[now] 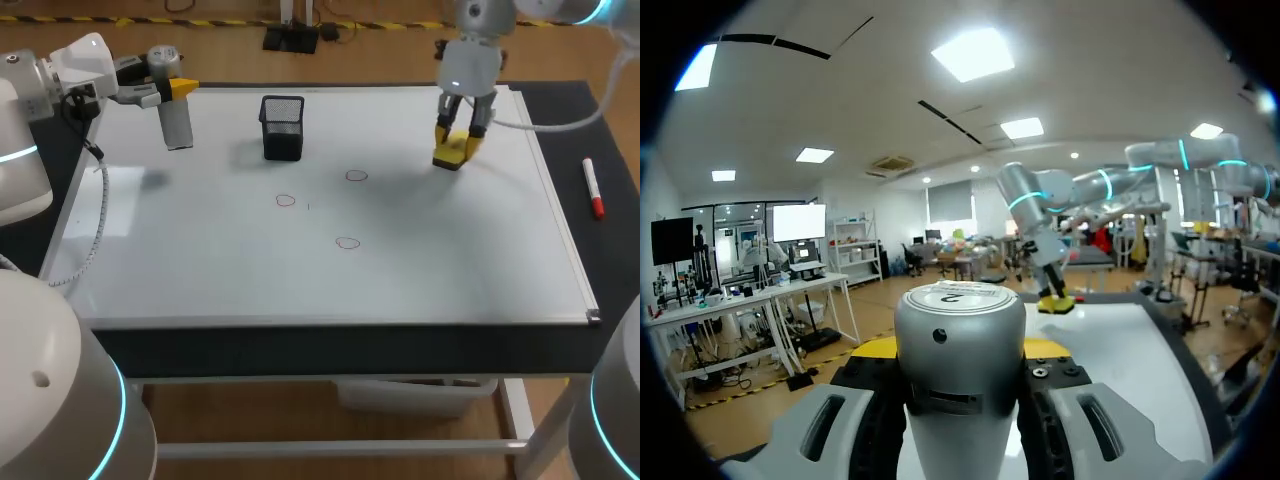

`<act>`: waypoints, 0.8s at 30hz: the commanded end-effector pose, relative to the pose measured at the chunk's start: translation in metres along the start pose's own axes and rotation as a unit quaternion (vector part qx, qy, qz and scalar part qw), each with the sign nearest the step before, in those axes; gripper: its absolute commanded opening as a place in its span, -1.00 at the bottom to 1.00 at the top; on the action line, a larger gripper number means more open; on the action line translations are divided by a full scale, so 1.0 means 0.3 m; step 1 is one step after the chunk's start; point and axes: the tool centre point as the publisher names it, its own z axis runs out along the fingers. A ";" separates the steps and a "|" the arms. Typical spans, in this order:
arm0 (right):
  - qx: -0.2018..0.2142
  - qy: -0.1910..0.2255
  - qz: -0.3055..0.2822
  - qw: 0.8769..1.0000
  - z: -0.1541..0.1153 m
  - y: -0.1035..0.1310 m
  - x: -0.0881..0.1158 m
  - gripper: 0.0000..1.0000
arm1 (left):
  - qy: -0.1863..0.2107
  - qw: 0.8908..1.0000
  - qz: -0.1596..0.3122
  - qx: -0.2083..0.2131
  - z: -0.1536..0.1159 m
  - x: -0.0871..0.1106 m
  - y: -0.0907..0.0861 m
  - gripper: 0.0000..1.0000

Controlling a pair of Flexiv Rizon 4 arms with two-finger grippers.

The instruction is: Pick up the inspection probe, press it on each red-marked spot on the whiteboard one by one, put down the probe, pick up the eraser, and wipe off all the red marks.

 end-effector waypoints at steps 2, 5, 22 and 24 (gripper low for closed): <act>0.254 -0.029 0.015 0.967 0.013 0.018 0.085 -1.00 | -0.002 1.000 0.001 0.001 0.002 0.002 -0.001 -1.00; 0.248 -0.035 0.026 0.968 0.026 -0.006 0.123 -1.00 | -0.002 1.000 0.001 0.001 0.002 0.002 -0.001 -1.00; 0.224 -0.049 0.056 0.972 0.039 -0.032 0.155 -1.00 | -0.002 1.000 0.001 0.001 0.002 0.002 -0.001 -1.00; 0.224 -0.049 0.056 0.972 0.039 -0.032 0.155 -1.00 | -0.002 1.000 0.001 0.001 0.002 0.002 -0.001 -1.00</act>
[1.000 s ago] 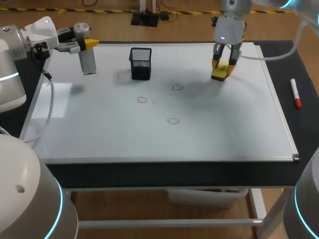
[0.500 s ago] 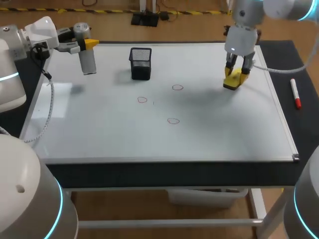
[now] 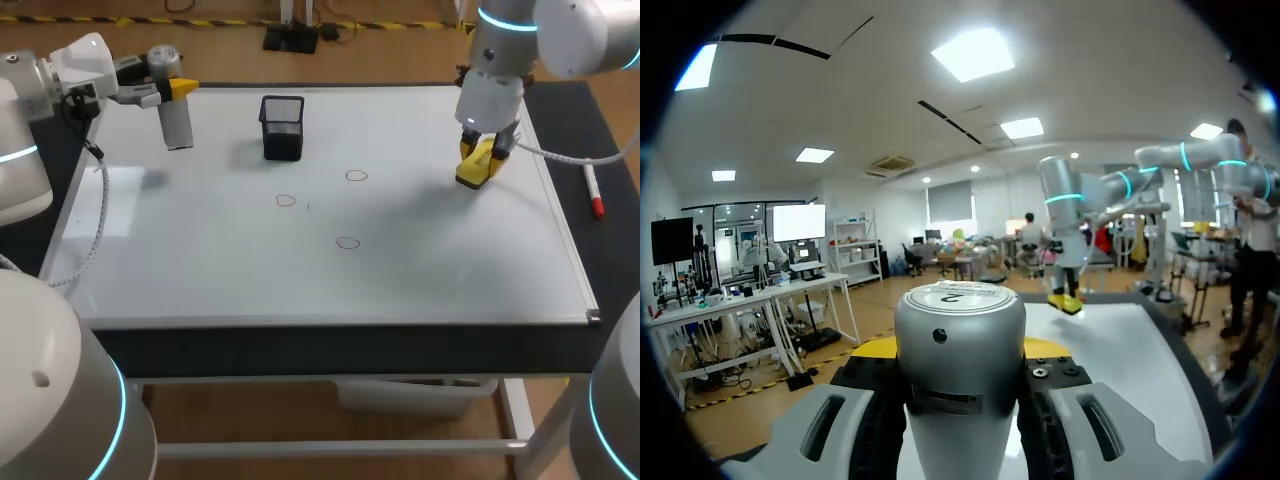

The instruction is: Pick up the inspection probe, press it on each red-marked spot on the whiteboard one by one, put down the probe, pick up the eraser, and wipe off all the red marks.

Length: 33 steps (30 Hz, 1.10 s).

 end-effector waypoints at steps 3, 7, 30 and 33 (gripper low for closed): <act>0.080 -0.002 0.000 0.997 -0.007 0.011 0.012 -1.00 | -0.002 1.000 0.001 0.001 0.002 0.002 -0.001 -1.00; 0.080 -0.002 0.000 0.997 -0.007 0.011 0.012 -1.00 | -0.002 1.000 0.001 0.001 0.002 0.002 -0.001 -1.00; 0.080 -0.002 0.000 0.997 -0.007 0.011 0.012 -1.00 | 0.008 1.000 0.002 0.003 0.013 0.024 -0.016 -1.00; 0.080 -0.002 0.000 0.997 -0.007 0.011 0.012 -1.00 | 0.020 1.000 -0.011 0.011 0.021 0.063 -0.021 -1.00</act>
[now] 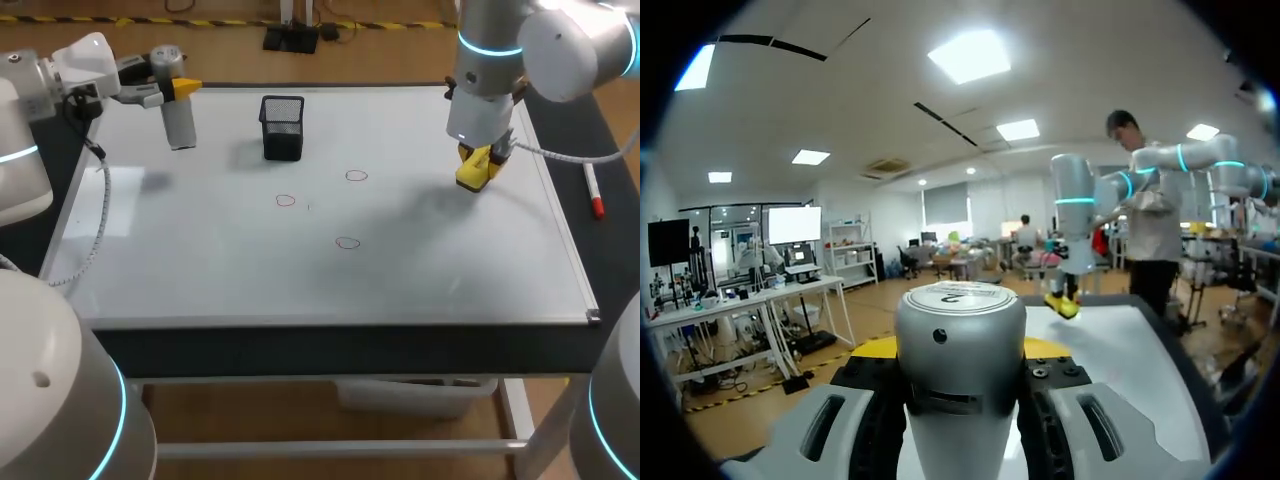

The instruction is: Pick up the inspection probe, press it on each red-marked spot on the whiteboard one by one, put down the probe, pick up the eraser, and wipe off all the red marks.

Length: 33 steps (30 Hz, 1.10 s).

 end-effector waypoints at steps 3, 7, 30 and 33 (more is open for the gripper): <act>0.002 0.001 -0.001 1.000 -0.005 -0.001 0.002 -1.00 | 0.021 1.000 -0.017 0.012 0.017 0.072 -0.005 -1.00; 0.002 0.001 -0.001 1.000 -0.005 -0.001 0.002 -1.00 | 0.052 0.998 -0.024 0.021 0.048 0.153 -0.003 -1.00; 0.002 0.001 -0.001 1.000 -0.005 -0.001 0.002 -1.00 | 0.183 0.982 -0.021 0.046 0.289 0.480 0.038 -1.00; 0.002 0.001 -0.001 1.000 -0.005 -0.001 0.002 -1.00 | 0.186 0.981 -0.018 0.047 0.310 0.491 0.053 -1.00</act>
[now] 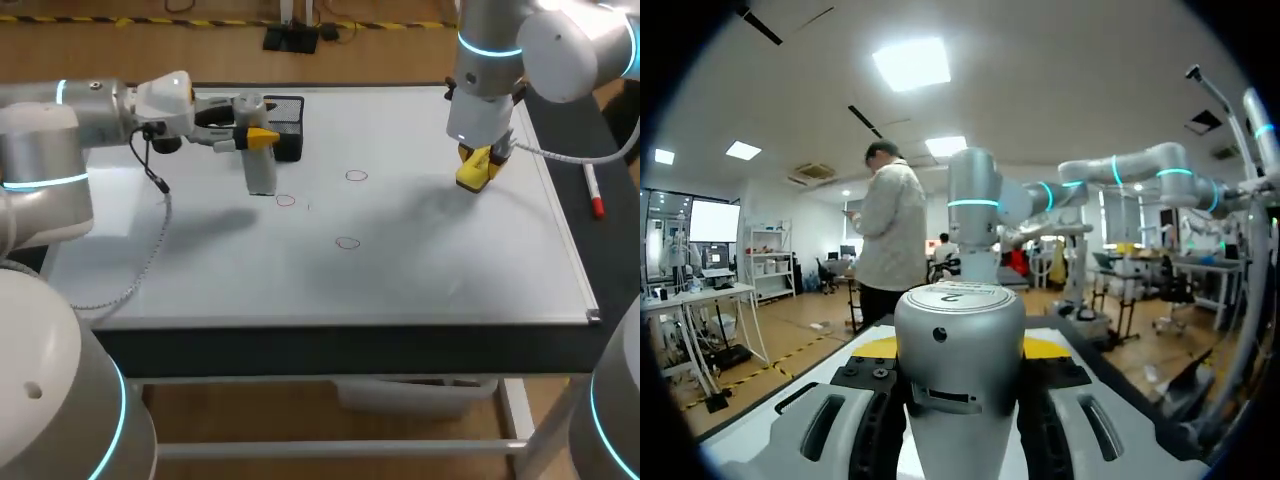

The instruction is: Pick up the inspection probe, press it on each red-marked spot on the whiteboard one by one, put down the probe, pick up the eraser, and wipe off all the red marks.

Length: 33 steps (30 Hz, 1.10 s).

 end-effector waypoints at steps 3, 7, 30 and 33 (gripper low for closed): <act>0.001 0.001 -0.001 1.000 -0.007 -0.001 0.003 -1.00 | 0.009 1.000 0.001 0.006 0.048 -0.024 0.045 -1.00; 0.001 0.001 -0.001 1.000 -0.007 -0.001 0.003 -1.00 | 0.013 1.000 0.000 0.005 0.068 -0.028 0.067 -1.00; 0.001 0.001 -0.001 1.000 -0.007 -0.001 0.003 -1.00 | 0.013 1.000 -0.007 -0.003 0.101 -0.060 0.152 -1.00; 0.001 0.001 -0.001 1.000 -0.007 -0.001 0.003 -1.00 | 0.015 1.000 -0.008 -0.004 0.105 -0.060 0.160 -1.00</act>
